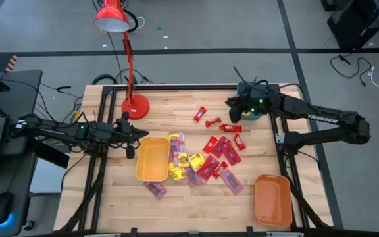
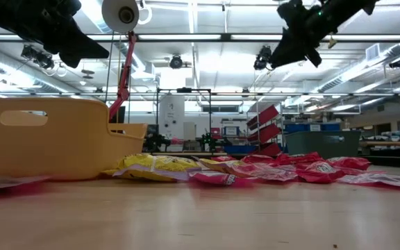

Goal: Sort candy
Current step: Put the yellow candy pack into the blue bin

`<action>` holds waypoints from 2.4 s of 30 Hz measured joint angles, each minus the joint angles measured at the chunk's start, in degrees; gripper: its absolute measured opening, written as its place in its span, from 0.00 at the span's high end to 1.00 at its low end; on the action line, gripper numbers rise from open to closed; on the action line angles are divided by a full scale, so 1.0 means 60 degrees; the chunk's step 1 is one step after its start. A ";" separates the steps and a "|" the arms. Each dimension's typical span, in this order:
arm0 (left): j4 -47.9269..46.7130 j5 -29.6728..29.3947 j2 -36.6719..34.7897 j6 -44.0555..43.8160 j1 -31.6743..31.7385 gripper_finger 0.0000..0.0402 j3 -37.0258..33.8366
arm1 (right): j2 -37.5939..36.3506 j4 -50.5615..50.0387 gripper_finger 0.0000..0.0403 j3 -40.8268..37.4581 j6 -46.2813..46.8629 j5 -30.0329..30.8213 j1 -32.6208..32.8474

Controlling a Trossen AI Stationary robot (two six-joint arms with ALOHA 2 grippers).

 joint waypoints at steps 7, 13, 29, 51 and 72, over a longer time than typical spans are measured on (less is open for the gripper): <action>0.0000 0.0000 0.0002 -0.0064 0.0000 0.98 0.0000 | 0.0010 0.0016 0.81 0.0000 -0.0483 0.0409 0.1753; 0.0000 0.0000 0.0000 -0.0093 0.0000 0.98 0.0000 | 0.0468 0.0483 0.81 0.0001 -0.1418 0.0806 0.3072; -0.0025 0.0000 0.0003 -0.0284 0.0000 0.98 0.0000 | 0.2917 0.2219 0.81 0.0000 -0.2171 0.0943 0.4164; -0.0065 0.0000 0.0003 -0.0318 0.0000 0.98 0.0000 | 0.6444 -0.0096 0.81 0.3163 -0.2658 0.0883 0.4354; -0.0119 0.0003 0.0003 -0.0317 0.0000 0.98 0.0000 | 0.7926 -0.0130 0.73 0.3293 -0.2127 0.0140 0.5310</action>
